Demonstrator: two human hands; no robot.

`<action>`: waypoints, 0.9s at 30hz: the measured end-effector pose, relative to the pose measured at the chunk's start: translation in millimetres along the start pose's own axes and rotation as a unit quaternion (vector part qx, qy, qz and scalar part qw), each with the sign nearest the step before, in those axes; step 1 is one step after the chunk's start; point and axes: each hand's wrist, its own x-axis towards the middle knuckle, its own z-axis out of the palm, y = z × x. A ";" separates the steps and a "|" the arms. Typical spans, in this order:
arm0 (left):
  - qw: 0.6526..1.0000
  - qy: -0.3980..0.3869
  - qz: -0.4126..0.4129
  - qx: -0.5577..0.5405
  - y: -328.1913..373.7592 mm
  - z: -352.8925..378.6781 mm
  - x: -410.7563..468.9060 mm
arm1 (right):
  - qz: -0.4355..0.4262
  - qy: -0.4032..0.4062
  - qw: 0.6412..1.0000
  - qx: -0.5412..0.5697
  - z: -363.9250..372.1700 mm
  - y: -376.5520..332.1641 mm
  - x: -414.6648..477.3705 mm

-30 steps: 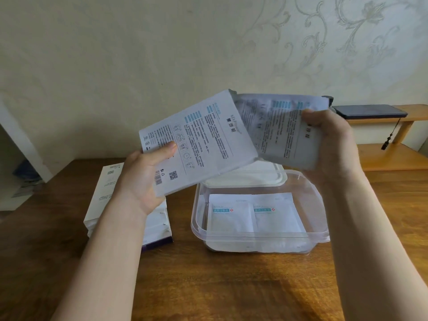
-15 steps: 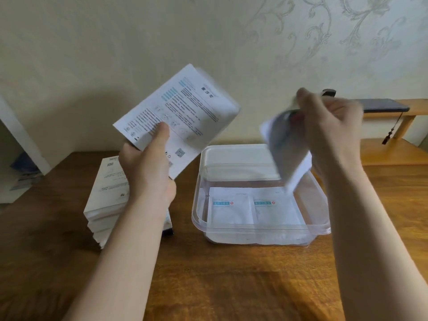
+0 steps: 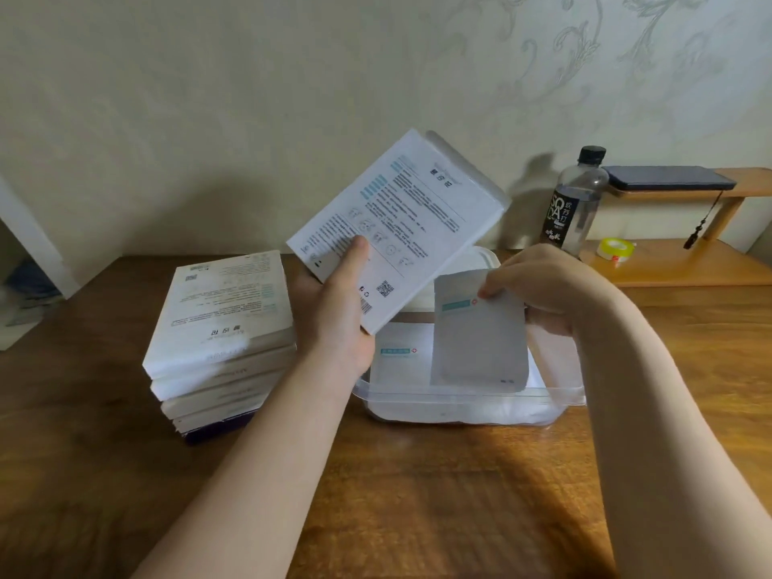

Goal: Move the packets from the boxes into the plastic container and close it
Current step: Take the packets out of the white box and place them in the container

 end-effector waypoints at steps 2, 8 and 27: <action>1.000 -0.008 -0.002 0.017 -4.1 -0.4 -0.6 | 0.017 -0.019 0.999 -0.025 3.1 3.5 3.4; 0.999 -0.015 0.000 0.039 -7.3 -2.5 1.6 | 0.000 -0.026 0.957 -0.290 5.4 10.1 9.7; 0.998 -0.017 0.015 0.063 -8.6 1.5 -1.4 | -0.077 -0.190 0.723 -0.660 22.0 26.7 -8.5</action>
